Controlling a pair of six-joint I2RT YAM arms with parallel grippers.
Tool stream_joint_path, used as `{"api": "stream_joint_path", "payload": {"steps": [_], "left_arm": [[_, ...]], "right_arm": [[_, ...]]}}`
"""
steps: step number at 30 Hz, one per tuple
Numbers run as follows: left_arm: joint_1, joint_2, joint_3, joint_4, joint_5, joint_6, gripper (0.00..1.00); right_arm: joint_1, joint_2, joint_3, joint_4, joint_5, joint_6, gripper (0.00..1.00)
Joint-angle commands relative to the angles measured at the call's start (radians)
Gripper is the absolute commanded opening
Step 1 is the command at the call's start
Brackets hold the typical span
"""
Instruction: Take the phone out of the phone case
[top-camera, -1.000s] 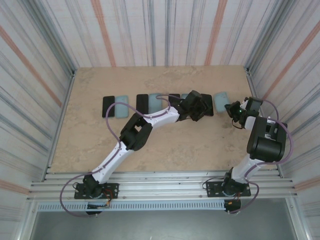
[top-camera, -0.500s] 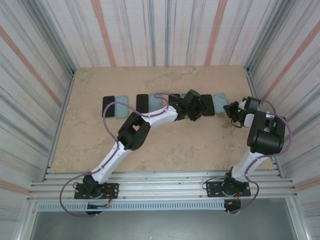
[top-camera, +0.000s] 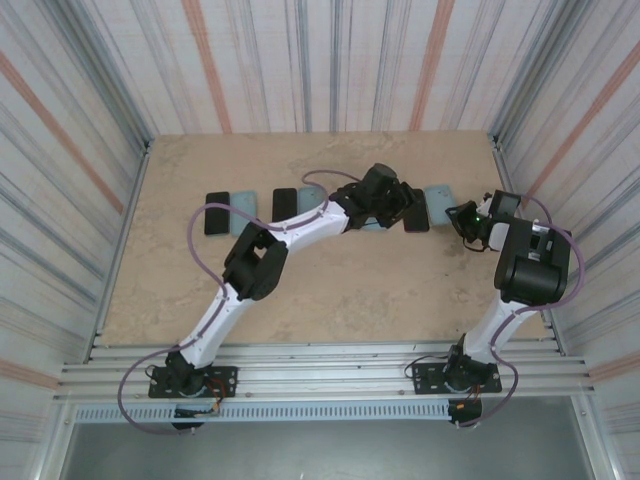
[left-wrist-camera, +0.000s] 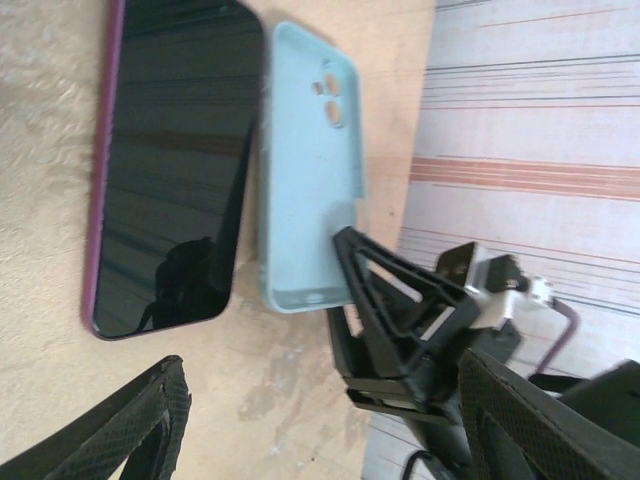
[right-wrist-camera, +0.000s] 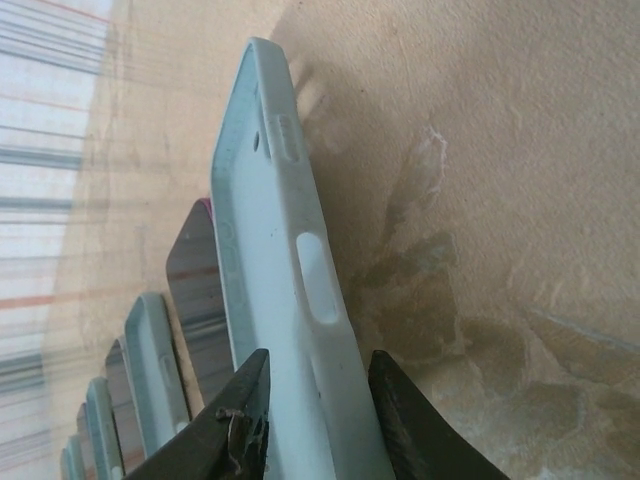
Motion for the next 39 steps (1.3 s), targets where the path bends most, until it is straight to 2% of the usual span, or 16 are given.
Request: {"api": "stream_joint_path", "payload": {"steps": [1, 11, 21, 29, 34, 37, 39], "left_arm": [[0.016, -0.091, -0.032, 0.023, 0.017, 0.058, 0.74], [0.049, -0.173, -0.117, 0.074, 0.056, 0.109, 0.76], [0.087, -0.266, -0.201, 0.082, 0.094, 0.185, 0.78], [0.129, -0.362, -0.221, -0.042, 0.15, 0.447, 0.85], [0.169, -0.441, -0.275, -0.156, 0.17, 0.658, 0.9], [0.209, -0.502, -0.358, -0.177, 0.182, 0.737, 0.92], [0.238, -0.552, -0.427, -0.178, 0.195, 0.784, 0.96]], "right_arm": [[0.006, -0.024, 0.019, -0.059, 0.023, -0.05, 0.31], [-0.019, -0.081, 0.013, -0.145, 0.08, -0.113, 0.42], [-0.037, -0.096, 0.035, -0.175, 0.083, -0.136, 0.45], [0.006, -0.212, 0.034, -0.217, 0.002, -0.194, 0.56], [0.085, -0.323, 0.009, -0.248, -0.045, -0.246, 0.66], [0.147, -0.395, -0.018, -0.245, -0.054, -0.275, 0.7], [0.191, -0.449, -0.046, -0.218, -0.037, -0.295, 0.84]]}}
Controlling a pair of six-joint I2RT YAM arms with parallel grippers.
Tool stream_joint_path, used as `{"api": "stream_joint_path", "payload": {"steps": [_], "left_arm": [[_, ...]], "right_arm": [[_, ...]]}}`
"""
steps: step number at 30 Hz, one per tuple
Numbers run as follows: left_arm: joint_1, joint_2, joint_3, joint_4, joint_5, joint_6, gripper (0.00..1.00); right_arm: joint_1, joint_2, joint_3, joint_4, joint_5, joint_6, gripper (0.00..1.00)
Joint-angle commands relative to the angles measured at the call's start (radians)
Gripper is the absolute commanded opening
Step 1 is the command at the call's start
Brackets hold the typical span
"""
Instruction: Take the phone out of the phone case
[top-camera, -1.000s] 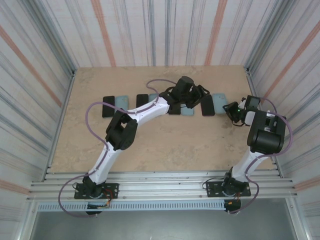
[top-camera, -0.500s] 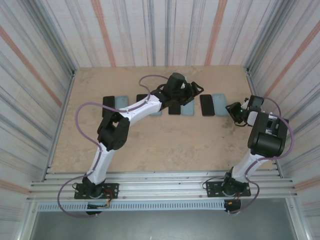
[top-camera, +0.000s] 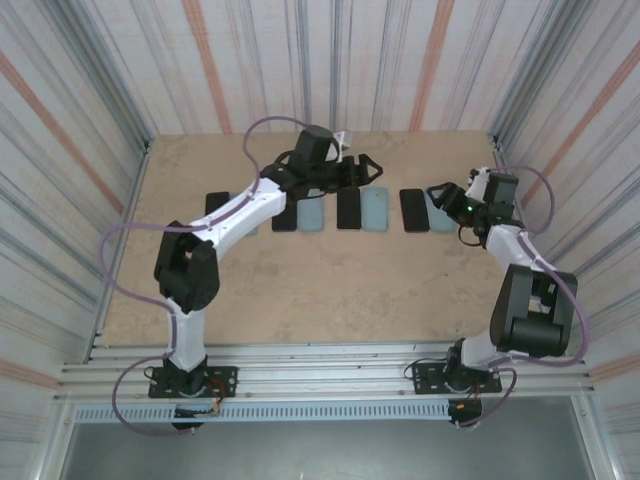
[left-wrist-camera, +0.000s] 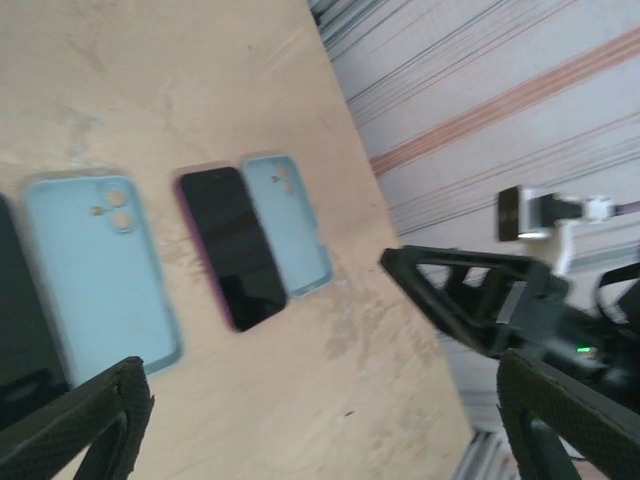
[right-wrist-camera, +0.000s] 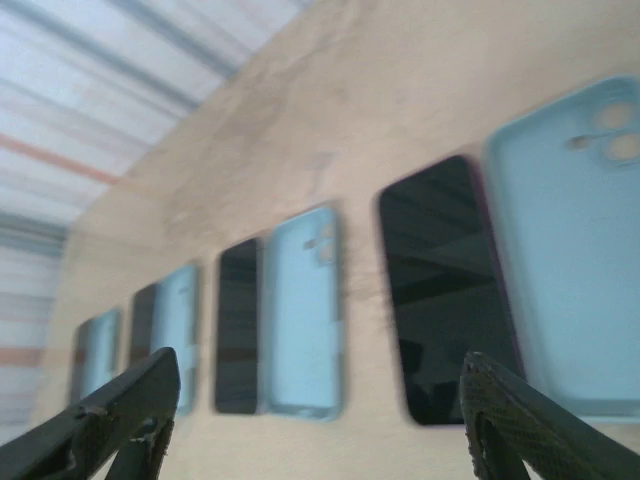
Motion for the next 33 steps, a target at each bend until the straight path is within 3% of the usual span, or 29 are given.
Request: {"api": "stream_joint_path", "payload": {"steps": [1, 4, 6, 11, 20, 25, 30, 33], "left_arm": [[0.049, -0.094, -0.11, -0.069, 0.033, 0.181, 0.97], [0.092, -0.187, -0.229, -0.068, 0.018, 0.285, 0.97], [0.128, -0.257, -0.315, -0.063, 0.005, 0.344, 0.97], [0.215, -0.42, -0.517, -0.047, -0.084, 0.512, 0.99], [0.437, -0.63, -0.916, 0.15, -0.228, 0.624, 0.99], [0.546, -0.668, -1.07, 0.32, -0.307, 0.617, 0.99], [0.568, -0.639, -1.118, 0.438, -0.368, 0.683, 0.99], [0.579, -0.585, -1.181, 0.564, -0.366, 0.681, 0.99]], "right_arm": [[0.063, -0.086, -0.05, -0.003, -0.003, -0.072, 0.85], [0.115, -0.135, -0.077, 0.017, 0.0, -0.107, 0.87], [0.138, -0.156, -0.092, 0.025, 0.001, -0.134, 0.99], [0.152, -0.186, -0.117, 0.004, -0.009, -0.207, 0.99], [0.114, -0.197, -0.229, 0.099, 0.267, -0.334, 0.99], [0.077, -0.16, -0.34, 0.295, 0.32, -0.369, 0.99], [0.072, -0.059, -0.412, 0.509, 0.329, -0.381, 0.99], [0.085, -0.026, -0.401, 0.55, 0.323, -0.416, 0.99]]}}
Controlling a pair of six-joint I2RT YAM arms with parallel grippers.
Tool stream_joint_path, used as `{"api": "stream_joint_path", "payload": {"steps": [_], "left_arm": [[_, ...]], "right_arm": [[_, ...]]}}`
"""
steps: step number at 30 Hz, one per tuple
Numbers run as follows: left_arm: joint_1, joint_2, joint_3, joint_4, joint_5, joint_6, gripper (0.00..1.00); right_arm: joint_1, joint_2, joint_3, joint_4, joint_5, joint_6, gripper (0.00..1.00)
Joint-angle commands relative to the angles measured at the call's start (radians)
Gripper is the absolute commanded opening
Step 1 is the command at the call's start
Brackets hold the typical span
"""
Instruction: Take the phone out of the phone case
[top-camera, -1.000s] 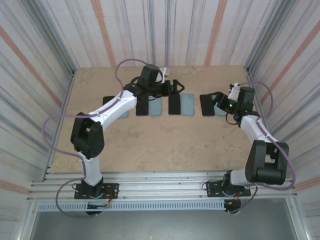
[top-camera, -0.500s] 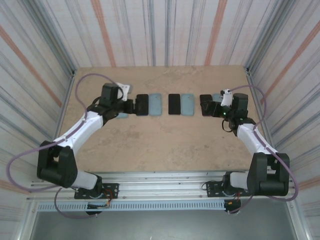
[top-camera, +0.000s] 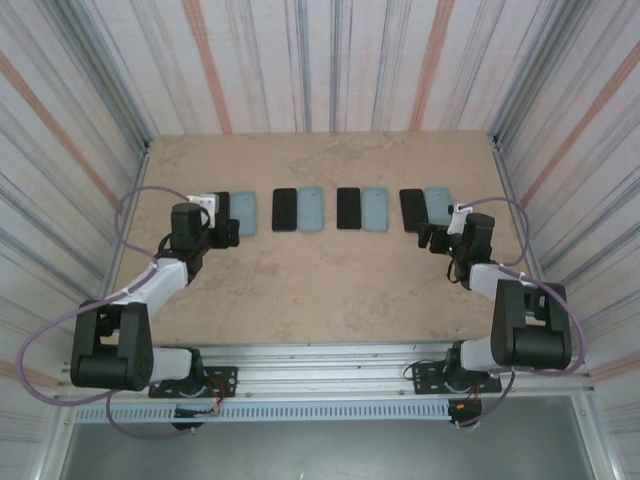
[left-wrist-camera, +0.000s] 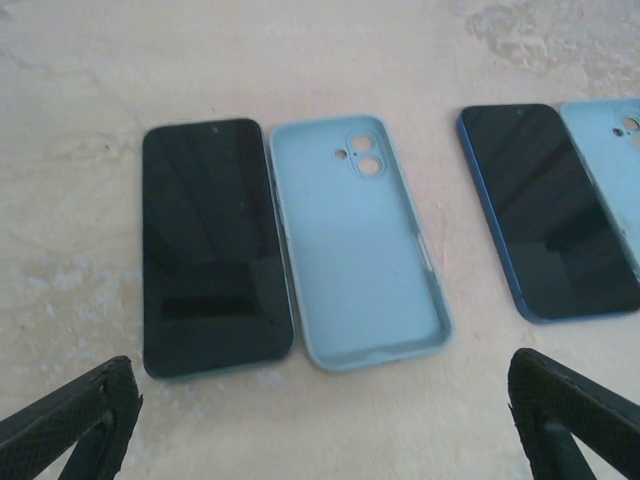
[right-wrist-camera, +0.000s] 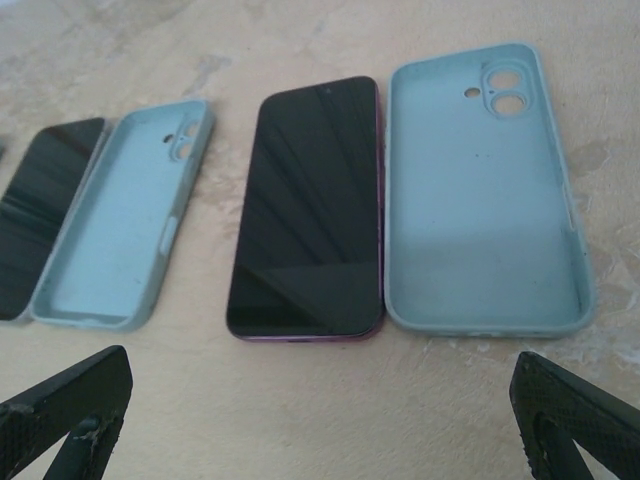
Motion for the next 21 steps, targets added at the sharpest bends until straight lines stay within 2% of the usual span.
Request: {"api": "stream_joint_path", "payload": {"steps": [1, 4, 5, 10, 12, 17, 21], "left_arm": [[0.01, 0.066, -0.077, 0.231, -0.026, 0.051, 0.99], [0.009, 0.127, -0.017, 0.182, -0.021, 0.1, 0.99], [0.009, 0.128, -0.029, 0.218, -0.022, 0.124, 0.99], [0.037, 0.157, -0.129, 0.461, 0.023, 0.159, 0.99], [0.042, 0.144, -0.135, 0.451, 0.031, 0.152, 0.99], [0.043, 0.184, -0.219, 0.635, 0.053, 0.164, 0.99], [0.043, 0.184, -0.222, 0.641, 0.054, 0.164, 0.99]], "right_arm": [[0.018, 0.038, -0.012, 0.195, 0.035, -0.076, 0.99], [0.004, 0.117, -0.022, 0.297, 0.036, -0.055, 0.99], [-0.013, 0.099, -0.024, 0.264, 0.015, -0.047, 0.99], [-0.009, 0.155, -0.111, 0.491, 0.002, -0.048, 0.99], [-0.004, 0.136, -0.088, 0.408, 0.019, -0.055, 0.99], [0.001, 0.142, -0.086, 0.413, 0.023, -0.055, 0.99], [0.001, 0.139, -0.086, 0.407, 0.023, -0.057, 0.99]]}}
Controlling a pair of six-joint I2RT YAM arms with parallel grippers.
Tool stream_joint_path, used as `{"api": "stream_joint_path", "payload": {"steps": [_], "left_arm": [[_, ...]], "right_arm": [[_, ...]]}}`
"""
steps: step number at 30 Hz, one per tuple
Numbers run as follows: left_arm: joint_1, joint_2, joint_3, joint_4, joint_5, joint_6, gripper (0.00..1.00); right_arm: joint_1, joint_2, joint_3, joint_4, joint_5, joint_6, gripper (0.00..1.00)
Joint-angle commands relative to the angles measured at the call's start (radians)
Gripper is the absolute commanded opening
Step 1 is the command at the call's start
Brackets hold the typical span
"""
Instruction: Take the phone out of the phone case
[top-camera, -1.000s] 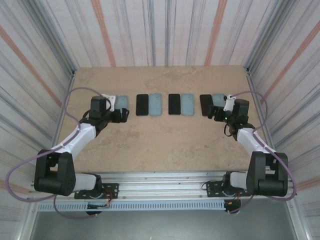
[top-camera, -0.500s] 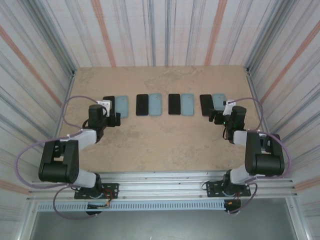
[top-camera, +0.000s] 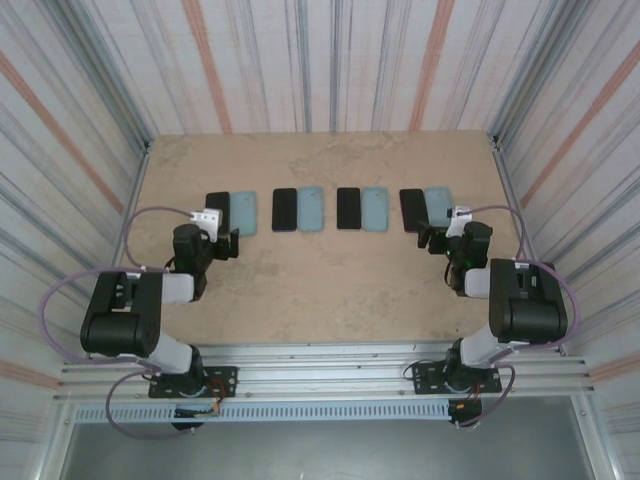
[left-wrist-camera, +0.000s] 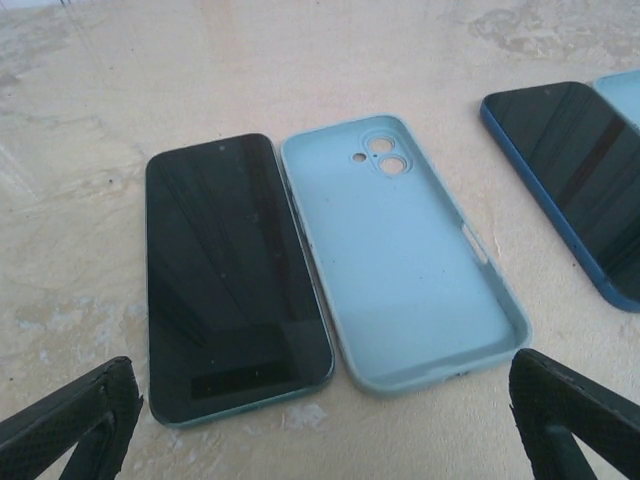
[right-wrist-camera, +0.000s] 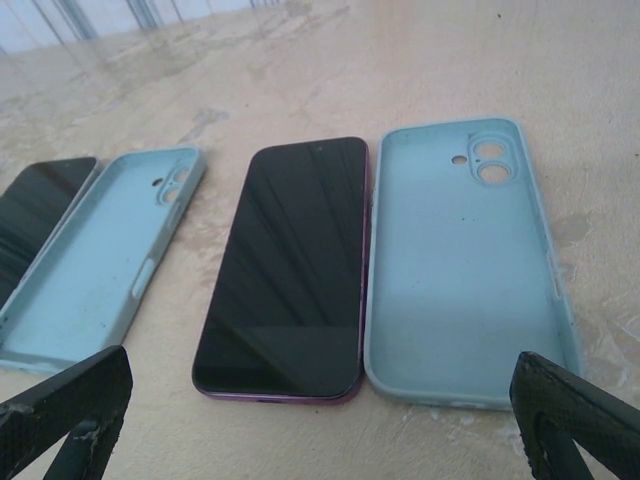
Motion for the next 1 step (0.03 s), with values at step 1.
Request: {"api": "stream_joint_path", "payload": {"steps": [1], "left_arm": [[0.007, -0.001, -0.006, 0.083, 0.019, 0.025, 0.99]], "right_arm": [[0.006, 0.003, 0.009, 0.023, 0.013, -0.031, 0.99]]}}
